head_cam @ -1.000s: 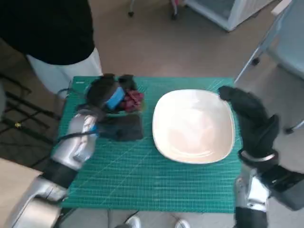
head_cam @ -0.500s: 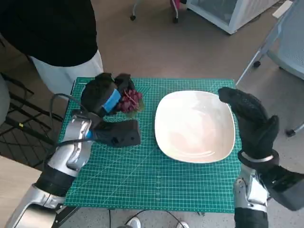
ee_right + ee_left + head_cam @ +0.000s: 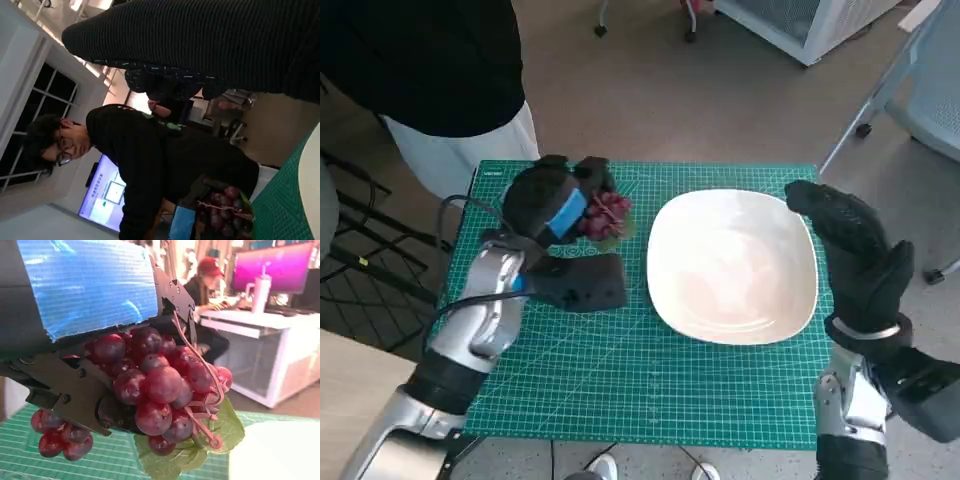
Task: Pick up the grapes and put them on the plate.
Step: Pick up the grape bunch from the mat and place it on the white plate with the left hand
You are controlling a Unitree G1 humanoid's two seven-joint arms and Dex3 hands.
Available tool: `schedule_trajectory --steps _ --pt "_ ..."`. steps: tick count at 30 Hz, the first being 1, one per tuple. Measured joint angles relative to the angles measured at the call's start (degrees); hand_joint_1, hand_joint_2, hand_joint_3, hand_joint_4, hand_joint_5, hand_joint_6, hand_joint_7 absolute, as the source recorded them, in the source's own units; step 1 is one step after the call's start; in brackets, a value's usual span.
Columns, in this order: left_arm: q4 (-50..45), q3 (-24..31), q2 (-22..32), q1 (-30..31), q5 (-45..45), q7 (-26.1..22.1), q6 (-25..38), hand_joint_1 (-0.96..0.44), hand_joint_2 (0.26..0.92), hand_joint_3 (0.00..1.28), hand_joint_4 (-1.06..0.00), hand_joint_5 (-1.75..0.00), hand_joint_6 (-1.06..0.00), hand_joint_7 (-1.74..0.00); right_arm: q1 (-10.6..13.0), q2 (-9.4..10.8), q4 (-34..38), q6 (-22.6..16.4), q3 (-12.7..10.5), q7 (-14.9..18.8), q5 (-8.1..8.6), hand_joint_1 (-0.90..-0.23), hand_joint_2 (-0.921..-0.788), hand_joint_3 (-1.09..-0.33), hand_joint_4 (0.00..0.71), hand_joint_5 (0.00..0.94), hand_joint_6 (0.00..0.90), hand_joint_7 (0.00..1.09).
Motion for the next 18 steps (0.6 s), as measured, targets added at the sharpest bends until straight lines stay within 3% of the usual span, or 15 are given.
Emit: schedule_trajectory --steps 4,9,13,18 --pt "-0.10 -0.70 -2.21 -1.26 0.15 -1.21 0.40 0.00 0.921 0.14 -0.62 -1.32 -0.56 -1.14 -0.01 -0.01 0.05 0.00 -0.35 0.01 0.21 -0.497 -0.921 -0.561 0.212 0.004 0.005 0.40" --pt "-0.36 -2.22 -5.25 -3.10 0.52 -1.58 0.14 0.00 0.921 0.14 -0.58 -1.33 -0.58 -1.17 0.00 -0.01 0.05 0.00 -0.64 -0.01 0.53 -0.497 -0.921 -0.560 0.218 0.006 0.007 0.39" --pt "-0.23 -3.82 -7.48 -4.94 1.00 -1.57 -0.92 0.00 0.921 0.13 -0.60 -1.38 -0.59 -1.08 0.01 -0.01 -0.10 0.05 -0.95 -0.06 0.60 -0.501 -0.921 -0.553 0.220 0.006 0.010 0.39" --pt "1.31 -5.68 -9.96 -8.12 2.19 -1.57 -2.68 0.00 0.920 0.12 -0.63 -1.33 -0.58 -1.11 0.09 -0.03 -0.46 0.18 -1.31 -0.07 0.97 -0.510 -0.921 -0.538 0.223 0.006 0.017 0.38"
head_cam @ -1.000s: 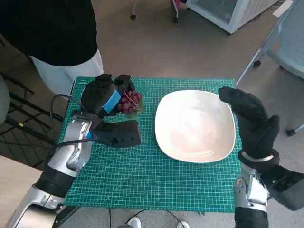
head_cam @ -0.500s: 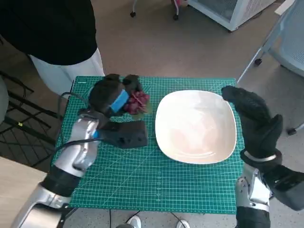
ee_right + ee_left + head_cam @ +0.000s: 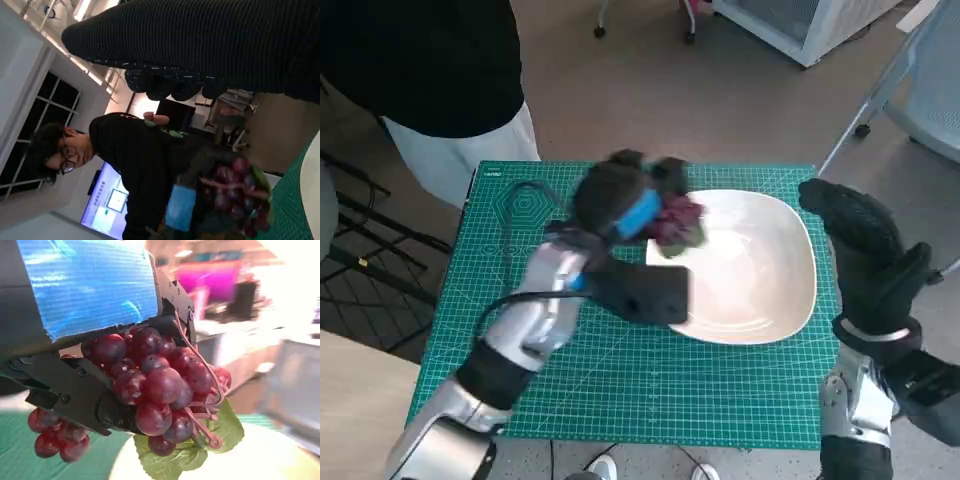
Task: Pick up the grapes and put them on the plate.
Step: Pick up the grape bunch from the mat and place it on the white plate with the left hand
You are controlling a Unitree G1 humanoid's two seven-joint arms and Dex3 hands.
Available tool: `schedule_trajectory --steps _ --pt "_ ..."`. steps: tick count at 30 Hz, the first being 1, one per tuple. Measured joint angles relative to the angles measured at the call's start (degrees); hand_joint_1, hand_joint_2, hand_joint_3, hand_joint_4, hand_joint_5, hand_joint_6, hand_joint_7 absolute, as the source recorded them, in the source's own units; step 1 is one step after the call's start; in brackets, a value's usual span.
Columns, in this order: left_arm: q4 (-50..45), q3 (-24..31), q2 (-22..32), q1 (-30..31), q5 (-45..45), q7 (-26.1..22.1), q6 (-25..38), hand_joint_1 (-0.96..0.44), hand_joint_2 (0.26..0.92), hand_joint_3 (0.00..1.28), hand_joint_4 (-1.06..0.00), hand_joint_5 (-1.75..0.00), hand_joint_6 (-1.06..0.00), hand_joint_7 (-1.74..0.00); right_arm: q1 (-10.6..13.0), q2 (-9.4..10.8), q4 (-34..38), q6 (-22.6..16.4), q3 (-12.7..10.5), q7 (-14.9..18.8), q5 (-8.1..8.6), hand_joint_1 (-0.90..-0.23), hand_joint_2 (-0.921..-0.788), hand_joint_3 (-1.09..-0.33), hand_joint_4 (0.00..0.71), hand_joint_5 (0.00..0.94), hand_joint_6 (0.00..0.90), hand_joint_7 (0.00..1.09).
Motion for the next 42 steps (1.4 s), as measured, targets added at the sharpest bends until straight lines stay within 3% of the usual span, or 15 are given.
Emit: schedule_trajectory --steps 11,26,30,35,42 --pt "5.96 -2.69 -5.37 -6.10 0.59 -0.07 -0.63 0.00 0.920 0.09 -0.71 -1.21 -0.57 -1.16 0.68 -0.16 -0.32 -0.12 -0.81 -0.13 0.48 -0.519 -0.921 -0.520 0.228 0.003 0.057 0.31" --pt "14.76 -5.66 -11.42 -8.97 0.32 -0.01 -1.37 0.00 0.921 0.11 -0.70 -1.20 -0.51 -1.22 0.75 -0.19 -0.21 -1.21 -1.37 -0.52 0.33 -0.530 -0.921 -0.515 0.224 0.000 0.072 0.28" --pt "16.43 -5.73 -12.06 -9.56 0.08 -0.04 -1.93 0.00 0.921 0.14 -0.64 -1.29 -0.51 -1.20 0.76 -0.19 -0.21 -1.27 -1.38 -0.55 0.29 -0.532 -0.921 -0.514 0.224 0.000 0.075 0.27" --pt "17.82 -5.73 -12.16 -10.06 -0.33 -0.05 -3.25 0.00 0.921 0.19 -0.52 -1.34 -0.50 -1.30 0.83 -0.19 -0.20 -1.48 -1.37 -0.62 0.22 -0.532 -0.921 -0.514 0.224 0.000 0.079 0.27" --pt "19.72 -5.72 -12.15 -10.47 -0.39 0.36 -4.45 0.00 0.921 0.21 -0.49 -1.36 -0.49 -1.33 1.06 -0.17 -0.19 -1.66 -1.28 -0.83 0.15 -0.533 -0.921 -0.514 0.224 0.000 0.084 0.26"
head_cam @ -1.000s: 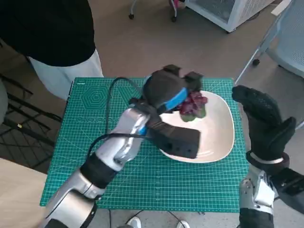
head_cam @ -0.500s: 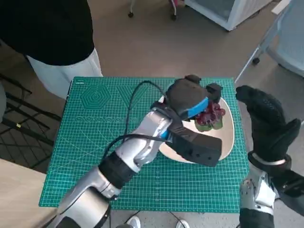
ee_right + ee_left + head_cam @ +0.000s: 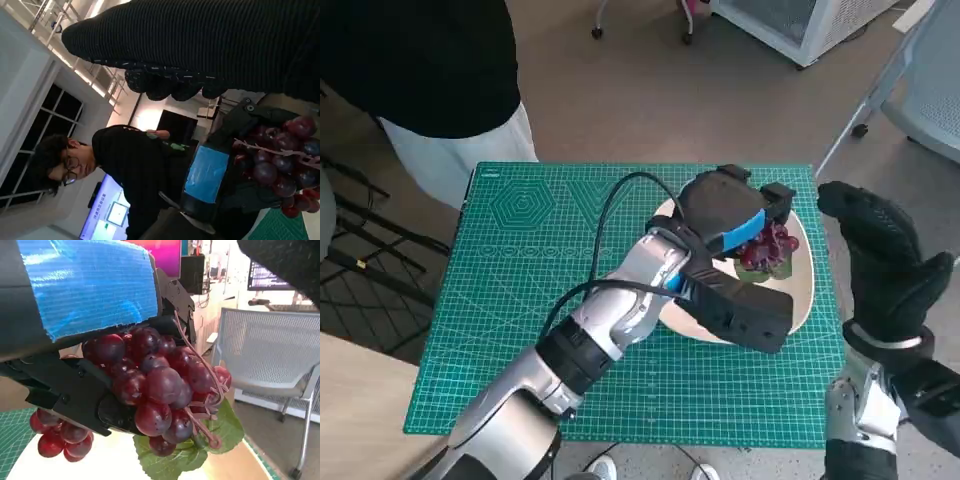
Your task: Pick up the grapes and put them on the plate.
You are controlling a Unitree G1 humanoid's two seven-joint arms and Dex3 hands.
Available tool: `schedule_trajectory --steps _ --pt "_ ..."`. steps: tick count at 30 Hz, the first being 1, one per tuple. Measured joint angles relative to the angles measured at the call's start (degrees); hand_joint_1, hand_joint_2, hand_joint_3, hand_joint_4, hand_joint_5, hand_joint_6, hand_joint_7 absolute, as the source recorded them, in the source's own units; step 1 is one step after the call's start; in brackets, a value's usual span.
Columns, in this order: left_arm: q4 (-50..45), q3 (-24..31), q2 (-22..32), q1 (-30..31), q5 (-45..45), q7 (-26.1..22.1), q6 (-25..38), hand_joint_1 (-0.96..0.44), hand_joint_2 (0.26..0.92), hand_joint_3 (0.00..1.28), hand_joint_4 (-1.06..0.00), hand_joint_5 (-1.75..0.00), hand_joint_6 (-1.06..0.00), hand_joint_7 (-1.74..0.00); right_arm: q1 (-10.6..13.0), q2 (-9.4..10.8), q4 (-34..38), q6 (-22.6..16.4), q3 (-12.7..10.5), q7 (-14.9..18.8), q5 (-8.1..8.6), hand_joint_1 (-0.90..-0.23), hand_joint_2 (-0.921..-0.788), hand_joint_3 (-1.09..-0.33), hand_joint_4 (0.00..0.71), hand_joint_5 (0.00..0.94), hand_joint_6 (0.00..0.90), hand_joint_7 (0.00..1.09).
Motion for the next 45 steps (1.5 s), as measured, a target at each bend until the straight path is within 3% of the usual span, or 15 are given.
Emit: schedule_trajectory --steps 6,8,10,12,14,16,24,32,45 --pt "2.33 -0.01 -0.41 -0.09 -0.04 1.56 -0.57 0.00 0.921 0.28 -0.42 -1.44 -0.42 -1.41 0.01 0.00 0.07 -0.01 0.04 -0.05 0.00 -0.533 -0.921 -0.515 0.223 0.000 0.087 0.25" --pt "3.23 0.02 -0.69 -0.09 -0.30 1.65 -0.68 0.08 0.910 0.34 -0.38 -1.50 -0.38 -1.24 0.01 0.00 0.09 -0.01 0.06 -0.08 0.00 -0.533 -0.921 -0.516 0.223 0.000 0.088 0.25" --pt "4.21 0.05 -0.99 -0.09 -0.70 1.56 -0.68 0.06 0.895 0.31 -0.36 -1.22 -0.39 -0.79 0.01 0.00 0.11 -0.02 0.07 -0.11 0.00 -0.533 -0.921 -0.516 0.223 0.000 0.089 0.25" --pt "5.18 -0.01 -1.36 -0.14 -1.03 1.19 -0.32 -0.12 0.898 0.20 -0.34 -0.67 -0.40 -0.40 0.01 0.02 0.13 -0.02 0.10 -0.16 0.00 -0.533 -0.921 -0.517 0.223 0.000 0.090 0.24" --pt "6.11 -0.24 -1.80 -0.26 -1.11 0.56 0.46 -0.28 0.910 0.12 -0.31 -0.31 -0.40 -0.19 0.01 0.05 0.16 -0.02 0.15 -0.21 0.00 -0.532 -0.921 -0.517 0.222 0.000 0.091 0.24" --pt "6.84 -0.63 -2.17 -0.37 -1.06 0.06 1.28 -0.38 0.916 0.08 -0.28 -0.15 -0.38 -0.09 0.01 0.10 0.16 -0.02 0.21 -0.24 0.00 -0.531 -0.921 -0.518 0.222 0.000 0.091 0.24" --pt "7.85 -2.06 -2.22 -0.73 -0.33 0.40 1.36 -0.59 0.921 0.07 -0.26 -0.01 -0.33 -0.01 0.02 0.15 0.12 -0.02 0.29 -0.45 0.00 -0.530 -0.921 -0.520 0.222 0.000 0.094 0.23" --pt "8.97 -2.65 -2.18 -0.97 0.13 1.39 0.59 -0.63 0.921 0.09 -0.25 0.00 -0.32 0.00 0.17 0.15 0.03 -0.02 0.42 -0.64 0.00 -0.529 -0.921 -0.521 0.222 0.000 0.097 0.23" --pt "11.70 -0.85 -1.08 -1.30 -2.87 2.95 -5.11 -0.71 0.921 0.40 -0.15 0.00 -0.26 0.00 0.21 0.27 -0.16 -0.02 1.09 -1.93 -1.63 -0.522 -0.921 -0.532 0.218 0.000 0.098 0.22"
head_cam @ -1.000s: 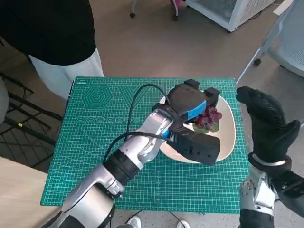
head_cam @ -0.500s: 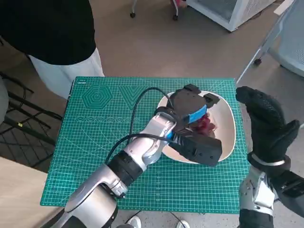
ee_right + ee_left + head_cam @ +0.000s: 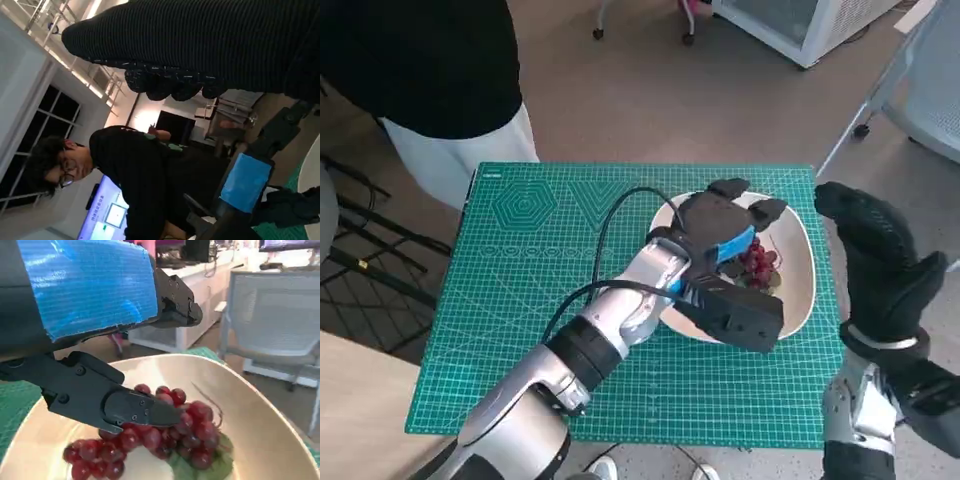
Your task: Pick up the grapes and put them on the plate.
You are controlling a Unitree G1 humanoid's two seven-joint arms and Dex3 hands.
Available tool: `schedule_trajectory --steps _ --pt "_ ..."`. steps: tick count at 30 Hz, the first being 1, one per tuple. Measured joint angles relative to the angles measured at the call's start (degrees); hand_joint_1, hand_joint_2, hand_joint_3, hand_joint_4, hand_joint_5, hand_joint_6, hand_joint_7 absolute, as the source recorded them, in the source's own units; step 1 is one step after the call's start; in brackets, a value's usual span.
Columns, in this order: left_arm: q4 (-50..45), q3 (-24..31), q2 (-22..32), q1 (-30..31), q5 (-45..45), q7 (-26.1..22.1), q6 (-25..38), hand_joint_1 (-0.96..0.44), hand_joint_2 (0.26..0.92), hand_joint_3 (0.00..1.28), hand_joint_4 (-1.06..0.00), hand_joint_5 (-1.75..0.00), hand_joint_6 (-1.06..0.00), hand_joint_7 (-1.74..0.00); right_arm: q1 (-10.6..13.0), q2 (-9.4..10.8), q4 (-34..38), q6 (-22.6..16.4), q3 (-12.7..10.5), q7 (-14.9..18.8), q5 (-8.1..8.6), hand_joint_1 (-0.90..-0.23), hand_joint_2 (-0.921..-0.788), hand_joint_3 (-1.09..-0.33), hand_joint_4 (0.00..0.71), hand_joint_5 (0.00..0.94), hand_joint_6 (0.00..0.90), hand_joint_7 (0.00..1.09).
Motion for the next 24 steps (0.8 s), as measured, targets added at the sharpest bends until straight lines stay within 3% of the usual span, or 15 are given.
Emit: schedule_trajectory --steps 11,18,24 --pt "-3.15 13.67 6.10 6.61 -16.14 2.97 -16.11 -0.66 0.921 0.45 -0.15 0.00 -0.26 -0.01 0.41 0.02 -1.31 0.02 0.35 -0.89 -0.19 -0.517 -0.921 -0.533 0.221 0.001 0.101 0.22" --pt "-5.08 23.85 8.28 13.67 -30.80 -0.91 -25.93 -0.54 0.921 0.39 -0.19 -0.02 -0.29 -0.02 0.65 0.20 -1.67 0.06 0.82 -1.05 -0.25 -0.518 -0.921 -0.534 0.221 0.001 0.101 0.22" --pt "-6.19 30.78 8.04 19.26 -43.44 -7.49 -33.70 -0.46 0.921 0.34 -0.20 -0.01 -0.29 -0.02 0.65 0.40 -1.68 0.18 1.42 -1.23 -0.27 -0.509 -0.921 -0.536 0.221 0.001 0.106 0.23"
